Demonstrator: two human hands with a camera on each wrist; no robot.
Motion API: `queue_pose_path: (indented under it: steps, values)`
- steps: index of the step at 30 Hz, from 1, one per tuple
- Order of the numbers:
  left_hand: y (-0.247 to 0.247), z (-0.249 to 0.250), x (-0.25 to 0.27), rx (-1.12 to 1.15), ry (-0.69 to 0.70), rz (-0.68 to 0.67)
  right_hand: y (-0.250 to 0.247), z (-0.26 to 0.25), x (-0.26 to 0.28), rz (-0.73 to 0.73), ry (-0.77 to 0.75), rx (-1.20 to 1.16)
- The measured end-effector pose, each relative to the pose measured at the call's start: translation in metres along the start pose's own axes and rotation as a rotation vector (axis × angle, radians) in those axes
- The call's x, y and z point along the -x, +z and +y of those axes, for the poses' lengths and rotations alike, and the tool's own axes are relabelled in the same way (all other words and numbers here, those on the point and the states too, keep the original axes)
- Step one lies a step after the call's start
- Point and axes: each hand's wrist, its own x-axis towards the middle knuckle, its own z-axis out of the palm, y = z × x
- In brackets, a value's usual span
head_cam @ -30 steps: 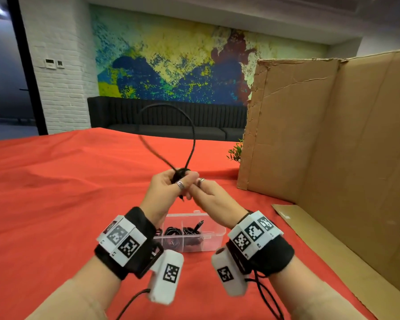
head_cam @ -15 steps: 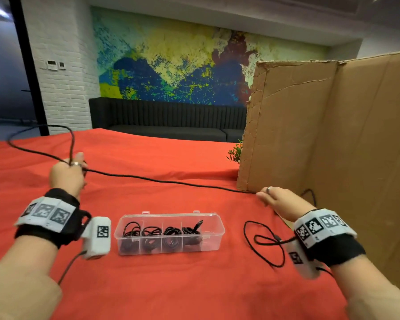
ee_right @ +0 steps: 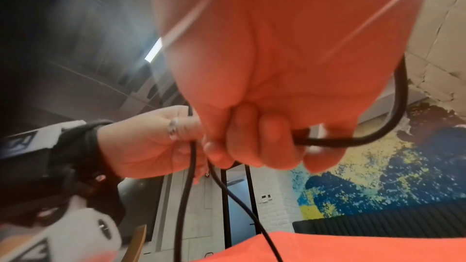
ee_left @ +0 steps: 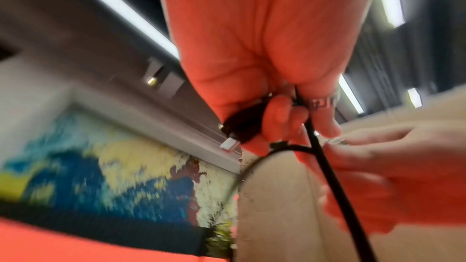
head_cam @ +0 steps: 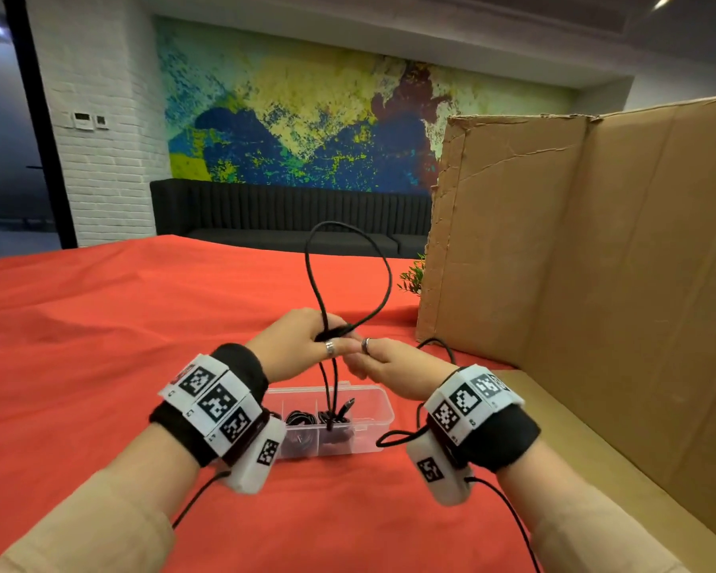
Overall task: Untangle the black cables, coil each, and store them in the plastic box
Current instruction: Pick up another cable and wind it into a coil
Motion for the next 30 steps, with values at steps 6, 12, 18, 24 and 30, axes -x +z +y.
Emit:
queue_pose_path:
  steps: [6,12,18,24,30]
  values:
    - [-0.005,-0.009,0.000,-0.212,-0.097,-0.076,-0.005,0.003,0.010,0.006,-0.016,0.082]
    - [-0.048,-0.067,0.008,-0.351,-0.429,0.350,-0.025,0.057,0.042,0.115,0.323,0.629]
    - [-0.097,-0.131,0.036,-0.392,-0.838,0.629,-0.052,0.115,0.077,0.261,0.680,0.300]
    - [-0.093,-0.135,0.041,-0.393,-0.969,0.448,-0.072,0.115,0.059,0.902,0.665,-0.218]
    - [-0.060,-0.088,0.029,-0.319,-0.818,-0.015,-0.101,0.075,-0.001,1.248,0.346,-0.285]
